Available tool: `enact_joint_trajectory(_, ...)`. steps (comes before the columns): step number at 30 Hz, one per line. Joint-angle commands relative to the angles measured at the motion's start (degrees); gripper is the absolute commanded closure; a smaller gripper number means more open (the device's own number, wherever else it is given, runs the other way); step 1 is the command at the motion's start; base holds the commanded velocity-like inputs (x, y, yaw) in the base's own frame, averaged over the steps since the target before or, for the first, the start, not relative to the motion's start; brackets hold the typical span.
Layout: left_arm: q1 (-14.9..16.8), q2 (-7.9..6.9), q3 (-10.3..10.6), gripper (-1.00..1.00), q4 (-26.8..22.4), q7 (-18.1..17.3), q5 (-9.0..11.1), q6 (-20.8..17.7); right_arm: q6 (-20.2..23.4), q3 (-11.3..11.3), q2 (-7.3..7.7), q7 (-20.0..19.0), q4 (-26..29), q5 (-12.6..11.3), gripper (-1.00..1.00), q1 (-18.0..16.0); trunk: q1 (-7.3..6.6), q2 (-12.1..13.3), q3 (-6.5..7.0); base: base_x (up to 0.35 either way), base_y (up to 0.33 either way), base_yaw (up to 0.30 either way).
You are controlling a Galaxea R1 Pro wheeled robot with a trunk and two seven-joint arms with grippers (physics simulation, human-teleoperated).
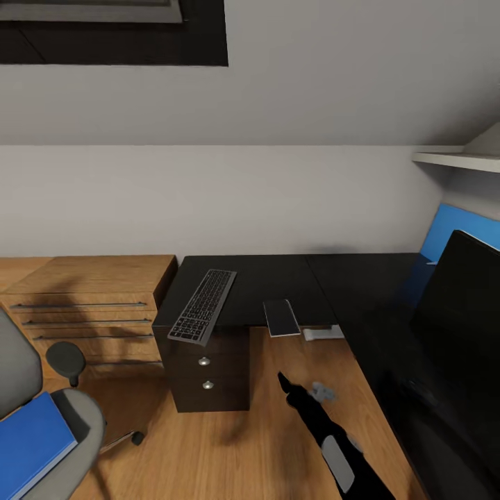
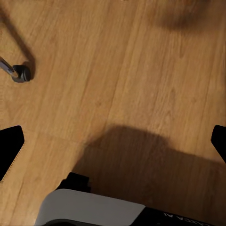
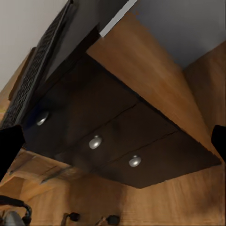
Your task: In the bedroom, organize the workspace by keeping the computer under the desk, ensuring the monitor is on the desk, placing the keyboard on the desk next to the monitor, placing the mouse on the desk next to the keyboard, moving the folder from the swivel chair onto the desk next to the mouse, stacking the notebook on top of the folder with the pen on top of the notebook, and positioning the swivel chair next to the desk.
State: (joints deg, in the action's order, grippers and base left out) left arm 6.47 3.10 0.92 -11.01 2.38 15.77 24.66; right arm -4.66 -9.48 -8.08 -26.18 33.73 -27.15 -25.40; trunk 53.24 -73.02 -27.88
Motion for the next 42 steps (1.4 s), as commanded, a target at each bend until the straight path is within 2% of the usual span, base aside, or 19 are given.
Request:
enact_joint_trajectory(1, 0.03, -0.11, 0.13, -1.00, 0.02, 0.20, 0.06, 0.18, -0.06, 0.18, -0.06, -0.34, -0.56, 0.72, -1.00, -0.04, 0.00, -0.03, -0.05, -0.003, -0.001, 0.000)
enact_joint_trajectory(5, 0.03, -0.37, 0.13, -1.00, 0.02, 0.15, 0.06, 0.16, -1.42, 1.72, -0.08, 0.94, -2.68, 5.38, -1.00, -0.07, 0.00, -0.03, -0.05, -0.002, -0.001, 0.000)
enact_joint_trajectory(6, 0.03, -0.43, 0.13, -1.00, 0.02, 0.21, 0.05, 0.15, -2.68, 2.17, -0.14, 2.26, -3.81, 7.53, -1.00, -0.06, 0.00, -0.03, -0.05, 0.000, 0.000, 0.000)
enact_joint_trajectory(9, 0.03, -0.53, 0.13, -1.00, 0.02, 0.27, 0.05, 0.12, -5.38, 2.61, -0.33, 5.09, -6.02, 10.47, -1.00, -0.08, 0.00, -0.03, -0.05, 0.000, 0.000, 0.000)
enact_joint_trajectory(10, 0.03, -0.57, 0.13, -1.00, 0.02, 0.32, 0.07, 0.11, -7.66, 2.77, -0.63, 7.30, -7.87, 12.40, -1.00, -0.05, 0.00, -0.03, -0.05, 0.000, 0.000, 0.000)
enact_joint_trajectory(13, 0.03, -0.65, 0.13, -1.00, 0.02, 0.39, 0.11, 0.12, -11.33, 2.92, -1.00, 10.51, -10.78, 15.47, -1.00, -0.06, 0.00, -0.03, -0.05, 0.000, 0.000, 0.000)
enact_joint_trajectory(14, 0.03, -0.67, 0.12, -1.00, 0.02, 0.44, 0.12, 0.12, -13.70, 2.95, -1.15, 12.46, -12.71, 17.64, -1.00, -0.07, -0.22, 0.37, 0.13, 0.000, 0.000, 0.000)
enact_joint_trajectory(19, 0.03, -0.78, 0.07, -1.00, 0.03, 0.50, 0.14, 0.11, -18.92, 2.88, -1.35, 16.76, -18.17, 22.89, -1.00, -0.05, -1.32, 2.37, 1.02, 0.000, 0.000, 0.000)
enact_joint_trajectory(23, 0.03, -0.80, 0.10, -1.00, 0.06, 0.52, 0.14, 0.03, -20.54, 2.83, -1.24, 18.36, -22.04, 24.63, -1.00, -0.08, -2.20, 3.98, 1.74, 0.000, 0.000, 0.000)
enact_joint_trajectory(30, 0.03, -0.85, 0.13, -1.00, 0.09, 0.27, 0.14, -0.12, -21.17, 2.69, -0.83, 19.05, -25.67, 25.21, -1.00, -0.09, -3.73, 6.79, 3.00, 0.000, 0.000, 0.000)
enact_joint_trajectory(42, 0.03, -1.77, 0.13, -1.00, 0.11, 0.01, 0.14, 0.19, -21.44, 2.80, -0.13, 19.02, -28.50, 25.47, -1.00, -0.05, -3.73, 6.79, 3.00, 0.000, 0.000, 0.000)
